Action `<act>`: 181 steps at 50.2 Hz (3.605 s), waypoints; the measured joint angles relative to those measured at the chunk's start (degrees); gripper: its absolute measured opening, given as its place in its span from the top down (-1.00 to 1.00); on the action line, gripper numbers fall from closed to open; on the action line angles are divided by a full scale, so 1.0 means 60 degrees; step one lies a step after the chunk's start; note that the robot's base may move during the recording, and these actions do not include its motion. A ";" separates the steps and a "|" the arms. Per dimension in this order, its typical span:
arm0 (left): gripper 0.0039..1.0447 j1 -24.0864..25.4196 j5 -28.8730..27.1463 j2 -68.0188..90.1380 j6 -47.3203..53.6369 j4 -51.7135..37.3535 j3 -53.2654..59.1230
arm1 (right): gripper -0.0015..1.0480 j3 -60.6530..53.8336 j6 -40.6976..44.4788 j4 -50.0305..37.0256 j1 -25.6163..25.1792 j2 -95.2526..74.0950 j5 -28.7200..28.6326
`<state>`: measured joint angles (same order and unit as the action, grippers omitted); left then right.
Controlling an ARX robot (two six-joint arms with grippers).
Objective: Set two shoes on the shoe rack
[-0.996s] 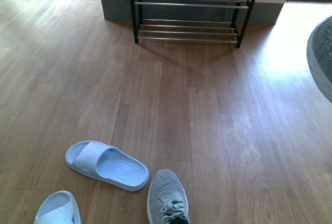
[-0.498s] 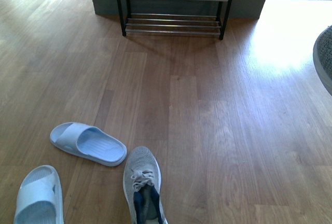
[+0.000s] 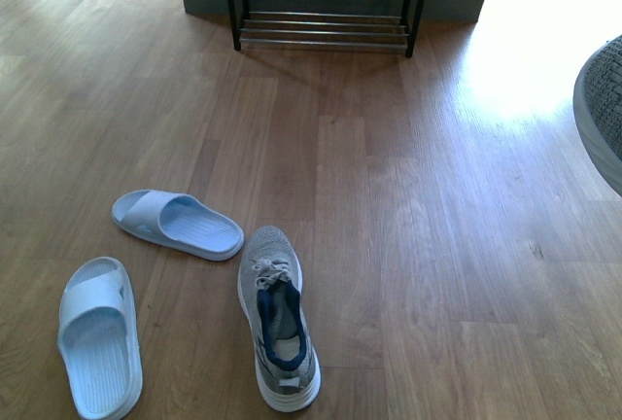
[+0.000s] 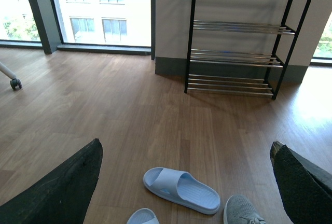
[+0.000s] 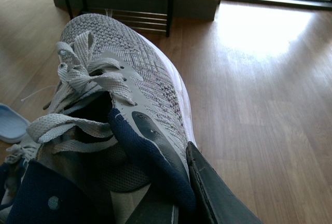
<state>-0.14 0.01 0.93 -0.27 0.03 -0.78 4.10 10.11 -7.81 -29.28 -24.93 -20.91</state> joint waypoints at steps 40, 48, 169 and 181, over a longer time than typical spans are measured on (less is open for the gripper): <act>-0.83 0.0215 -0.0015 0.3745 -0.5122 0.3257 -0.1694 | 0.97 0.0000 -0.0004 0.0000 0.0004 -0.0011 -0.0011; -0.83 -0.0933 0.0000 0.7810 -0.7515 0.0412 -0.2550 | 0.97 0.0000 -0.0004 0.0000 -0.0004 -0.0011 0.0029; -0.83 -0.3355 0.1803 2.6166 -0.3202 -0.1574 -1.2360 | 0.97 0.0000 -0.0004 0.0000 -0.0004 -0.0011 -0.0011; -0.83 -0.3381 0.1676 2.6174 -0.3177 -0.1377 -1.2280 | 0.97 0.0000 -0.0004 0.0000 -0.0004 -0.0011 -0.0011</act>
<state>-20.43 10.07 157.97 -19.33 -8.23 -74.46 4.10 10.09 -7.81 -29.30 -24.99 -20.97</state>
